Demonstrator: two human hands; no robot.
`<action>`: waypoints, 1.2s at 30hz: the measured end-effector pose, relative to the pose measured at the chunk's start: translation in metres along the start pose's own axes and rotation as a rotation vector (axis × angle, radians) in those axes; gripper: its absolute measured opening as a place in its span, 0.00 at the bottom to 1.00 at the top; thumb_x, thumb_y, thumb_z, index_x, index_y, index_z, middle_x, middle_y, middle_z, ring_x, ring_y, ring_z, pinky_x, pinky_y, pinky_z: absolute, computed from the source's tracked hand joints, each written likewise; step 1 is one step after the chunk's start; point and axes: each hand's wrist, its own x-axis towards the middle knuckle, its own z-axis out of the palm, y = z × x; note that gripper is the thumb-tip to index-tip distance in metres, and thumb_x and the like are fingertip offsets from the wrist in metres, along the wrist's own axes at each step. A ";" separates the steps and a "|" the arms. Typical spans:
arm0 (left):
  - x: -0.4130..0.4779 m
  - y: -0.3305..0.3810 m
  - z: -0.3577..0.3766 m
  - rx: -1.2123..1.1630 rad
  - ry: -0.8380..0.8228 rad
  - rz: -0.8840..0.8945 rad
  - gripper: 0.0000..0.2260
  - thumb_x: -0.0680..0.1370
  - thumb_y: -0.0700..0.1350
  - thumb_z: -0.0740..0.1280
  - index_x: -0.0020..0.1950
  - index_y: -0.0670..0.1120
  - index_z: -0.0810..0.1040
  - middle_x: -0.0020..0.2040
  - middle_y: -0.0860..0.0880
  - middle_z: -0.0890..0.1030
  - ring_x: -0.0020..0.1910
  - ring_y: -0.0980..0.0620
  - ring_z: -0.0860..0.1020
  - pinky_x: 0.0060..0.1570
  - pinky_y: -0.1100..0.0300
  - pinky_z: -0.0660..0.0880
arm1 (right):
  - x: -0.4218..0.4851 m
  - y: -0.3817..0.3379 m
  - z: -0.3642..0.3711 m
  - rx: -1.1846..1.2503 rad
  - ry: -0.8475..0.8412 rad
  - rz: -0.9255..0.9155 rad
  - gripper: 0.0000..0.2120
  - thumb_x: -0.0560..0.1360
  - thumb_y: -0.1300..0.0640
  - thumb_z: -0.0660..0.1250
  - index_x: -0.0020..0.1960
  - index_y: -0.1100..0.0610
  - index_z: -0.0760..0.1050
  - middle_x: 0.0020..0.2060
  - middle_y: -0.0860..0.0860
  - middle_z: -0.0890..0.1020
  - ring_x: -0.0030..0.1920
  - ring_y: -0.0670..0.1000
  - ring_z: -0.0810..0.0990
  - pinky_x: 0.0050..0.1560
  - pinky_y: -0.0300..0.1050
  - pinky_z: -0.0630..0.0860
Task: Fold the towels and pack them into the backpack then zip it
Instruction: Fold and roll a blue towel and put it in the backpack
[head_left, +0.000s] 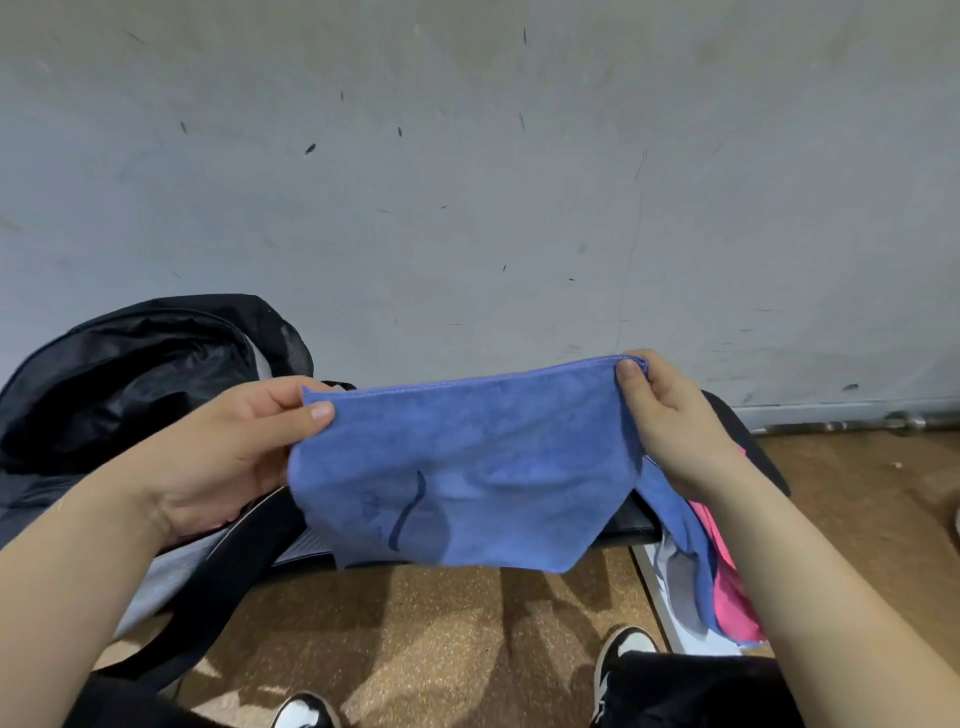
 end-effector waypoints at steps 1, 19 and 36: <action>-0.001 0.002 -0.001 -0.019 0.000 -0.002 0.27 0.63 0.54 0.86 0.55 0.41 0.85 0.52 0.39 0.86 0.46 0.47 0.86 0.43 0.58 0.84 | -0.001 -0.003 0.000 0.115 -0.028 0.035 0.13 0.87 0.51 0.58 0.53 0.57 0.78 0.43 0.52 0.81 0.44 0.48 0.78 0.47 0.46 0.75; 0.118 -0.029 -0.001 0.826 0.689 0.165 0.04 0.79 0.44 0.73 0.47 0.50 0.87 0.38 0.49 0.85 0.43 0.45 0.84 0.49 0.53 0.80 | 0.087 0.044 0.056 -0.237 0.293 0.136 0.09 0.76 0.51 0.73 0.39 0.53 0.82 0.35 0.52 0.85 0.42 0.57 0.84 0.46 0.55 0.80; 0.098 -0.028 -0.015 0.930 0.578 0.202 0.04 0.78 0.42 0.74 0.47 0.50 0.86 0.38 0.51 0.86 0.38 0.58 0.83 0.41 0.67 0.75 | 0.064 0.051 0.030 -0.147 0.067 0.073 0.07 0.77 0.65 0.71 0.45 0.53 0.83 0.41 0.50 0.87 0.42 0.51 0.85 0.53 0.54 0.83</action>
